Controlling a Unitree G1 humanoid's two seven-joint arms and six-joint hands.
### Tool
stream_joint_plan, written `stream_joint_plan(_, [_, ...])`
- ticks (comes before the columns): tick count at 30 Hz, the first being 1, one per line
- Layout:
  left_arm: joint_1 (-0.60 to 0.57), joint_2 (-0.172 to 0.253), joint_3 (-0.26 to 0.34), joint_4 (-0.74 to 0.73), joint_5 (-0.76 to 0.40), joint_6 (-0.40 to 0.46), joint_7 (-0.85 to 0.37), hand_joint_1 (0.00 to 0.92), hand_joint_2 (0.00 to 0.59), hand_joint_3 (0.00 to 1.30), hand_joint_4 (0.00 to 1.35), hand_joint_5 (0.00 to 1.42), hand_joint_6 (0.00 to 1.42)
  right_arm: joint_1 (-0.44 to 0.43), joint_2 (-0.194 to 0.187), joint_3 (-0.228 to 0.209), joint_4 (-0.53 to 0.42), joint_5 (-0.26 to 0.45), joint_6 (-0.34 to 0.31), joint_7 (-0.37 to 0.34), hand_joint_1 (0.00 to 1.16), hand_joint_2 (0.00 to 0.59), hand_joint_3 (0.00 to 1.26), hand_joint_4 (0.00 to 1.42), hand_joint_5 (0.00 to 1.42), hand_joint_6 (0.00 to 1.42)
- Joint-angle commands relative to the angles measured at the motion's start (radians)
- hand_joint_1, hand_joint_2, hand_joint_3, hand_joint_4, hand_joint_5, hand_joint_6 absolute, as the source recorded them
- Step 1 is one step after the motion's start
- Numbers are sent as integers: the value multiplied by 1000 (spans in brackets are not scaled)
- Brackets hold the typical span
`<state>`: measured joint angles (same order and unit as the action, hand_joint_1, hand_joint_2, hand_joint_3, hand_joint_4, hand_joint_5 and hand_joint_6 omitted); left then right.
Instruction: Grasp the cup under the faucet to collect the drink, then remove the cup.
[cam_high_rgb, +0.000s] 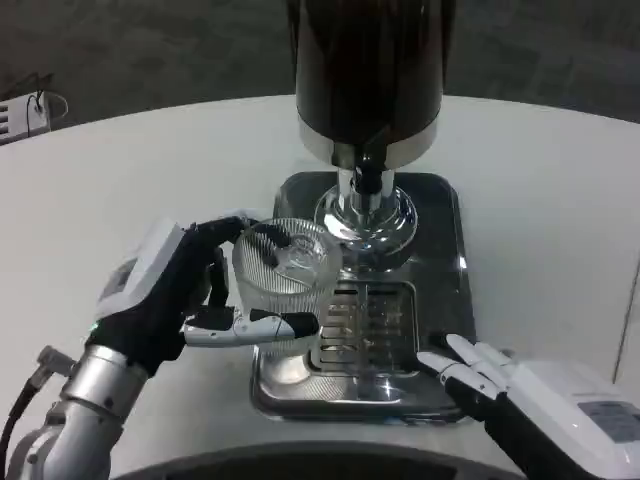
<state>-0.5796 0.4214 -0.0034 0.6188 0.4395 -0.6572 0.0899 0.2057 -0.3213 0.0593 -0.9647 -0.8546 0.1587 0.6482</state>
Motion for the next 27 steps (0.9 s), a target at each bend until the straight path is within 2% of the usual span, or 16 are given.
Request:
stream_joint_plan(1, [-45,5,-25,35,10,11,40,635,0,938,1050,1225,1405,16,-3,-3,-22,13,-14,-7,518,478,134,0,25,30])
stream_joint_plan(13, [-128,-12,-100,115,39,35,80,634,0,938,1050,1214,1405,28,-5,-10,-30,24,-15,-12,517,478,134,0,26,31])
stream_joint_plan(27, [-199,-43,-158,175,59,59,95,621,0,925,1027,1177,1370,36,-14,-35,-31,47,-15,-14,517,478,134,0,26,31])
